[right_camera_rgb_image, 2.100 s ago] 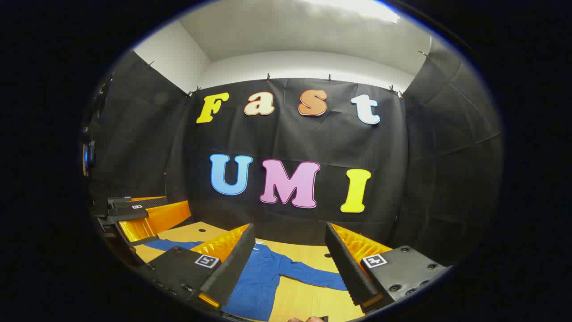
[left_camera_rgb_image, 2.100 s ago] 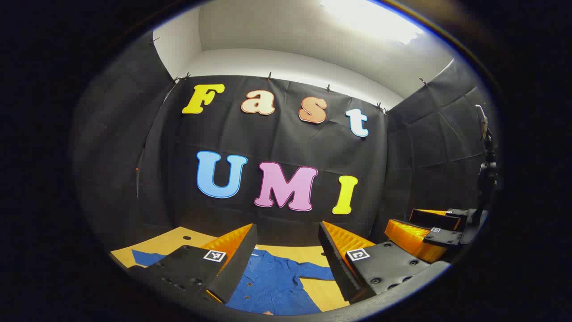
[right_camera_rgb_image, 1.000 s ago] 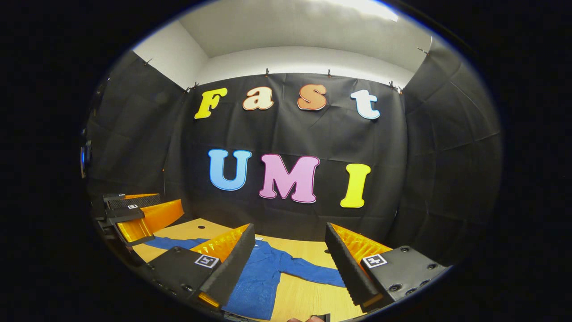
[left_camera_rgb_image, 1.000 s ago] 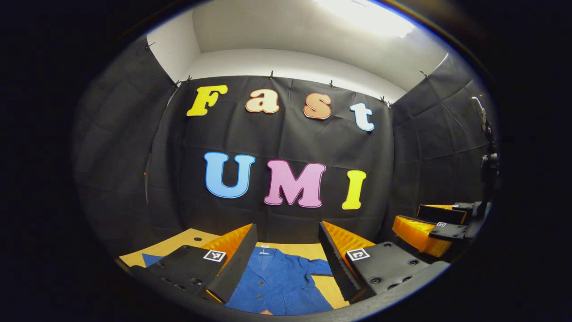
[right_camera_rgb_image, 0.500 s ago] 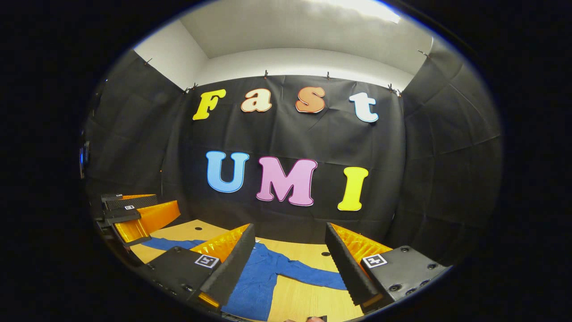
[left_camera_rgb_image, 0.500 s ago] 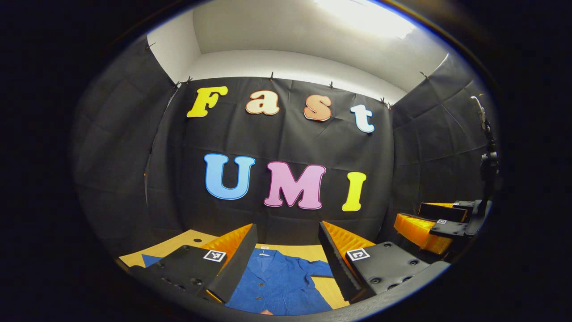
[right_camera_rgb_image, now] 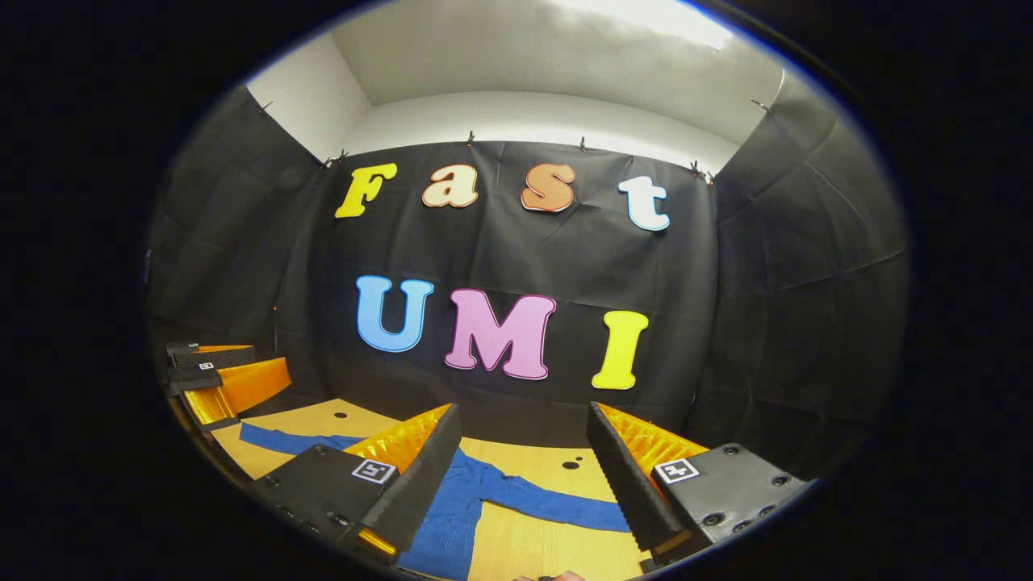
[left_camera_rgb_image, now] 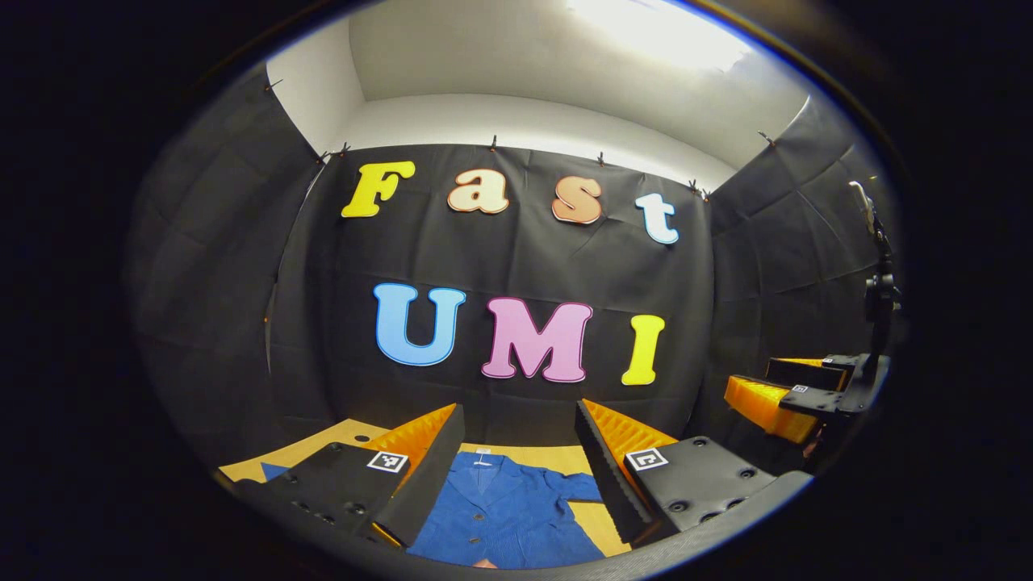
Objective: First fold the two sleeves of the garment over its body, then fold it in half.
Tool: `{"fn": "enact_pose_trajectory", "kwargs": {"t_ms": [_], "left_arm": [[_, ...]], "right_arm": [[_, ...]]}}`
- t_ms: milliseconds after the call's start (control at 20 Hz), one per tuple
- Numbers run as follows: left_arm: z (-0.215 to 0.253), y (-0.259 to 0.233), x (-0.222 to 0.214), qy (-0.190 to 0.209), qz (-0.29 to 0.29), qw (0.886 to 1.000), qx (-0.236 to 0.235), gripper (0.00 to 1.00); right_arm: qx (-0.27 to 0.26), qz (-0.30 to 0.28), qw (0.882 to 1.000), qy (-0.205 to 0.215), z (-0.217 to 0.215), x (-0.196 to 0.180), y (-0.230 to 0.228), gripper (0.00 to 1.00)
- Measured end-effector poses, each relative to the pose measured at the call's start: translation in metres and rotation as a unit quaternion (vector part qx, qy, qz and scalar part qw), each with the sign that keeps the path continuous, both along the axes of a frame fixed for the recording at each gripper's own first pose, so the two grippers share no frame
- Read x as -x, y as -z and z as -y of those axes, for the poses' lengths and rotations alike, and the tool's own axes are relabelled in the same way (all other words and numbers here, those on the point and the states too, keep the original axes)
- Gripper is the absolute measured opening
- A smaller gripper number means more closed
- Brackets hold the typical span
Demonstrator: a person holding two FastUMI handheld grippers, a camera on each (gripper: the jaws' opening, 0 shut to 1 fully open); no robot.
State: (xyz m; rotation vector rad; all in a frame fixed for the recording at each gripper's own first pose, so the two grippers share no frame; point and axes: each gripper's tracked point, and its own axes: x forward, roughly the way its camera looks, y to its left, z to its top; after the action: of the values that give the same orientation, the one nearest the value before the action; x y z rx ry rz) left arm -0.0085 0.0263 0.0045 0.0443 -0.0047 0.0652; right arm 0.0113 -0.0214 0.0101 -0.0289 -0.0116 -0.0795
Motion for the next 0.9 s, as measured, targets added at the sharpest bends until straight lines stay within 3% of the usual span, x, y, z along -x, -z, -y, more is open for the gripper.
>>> {"fn": "enact_pose_trajectory", "kwargs": {"t_ms": [500,850,900], "left_arm": [[-0.013,0.000,0.000,0.000,-0.004,1.000,-0.007,0.80],[-0.024,0.004,-0.009,-0.017,-0.012,1.000,0.018,0.80],[-0.023,0.002,-0.012,-0.018,-0.010,1.000,0.019,0.81]], "right_arm": [[-0.004,0.000,1.000,-0.001,-0.014,-0.002,-0.004,1.00],[-0.011,-0.015,1.000,0.023,0.014,-0.016,0.004,1.00],[-0.009,-0.015,0.999,0.028,0.022,-0.019,0.006,0.93]]}}
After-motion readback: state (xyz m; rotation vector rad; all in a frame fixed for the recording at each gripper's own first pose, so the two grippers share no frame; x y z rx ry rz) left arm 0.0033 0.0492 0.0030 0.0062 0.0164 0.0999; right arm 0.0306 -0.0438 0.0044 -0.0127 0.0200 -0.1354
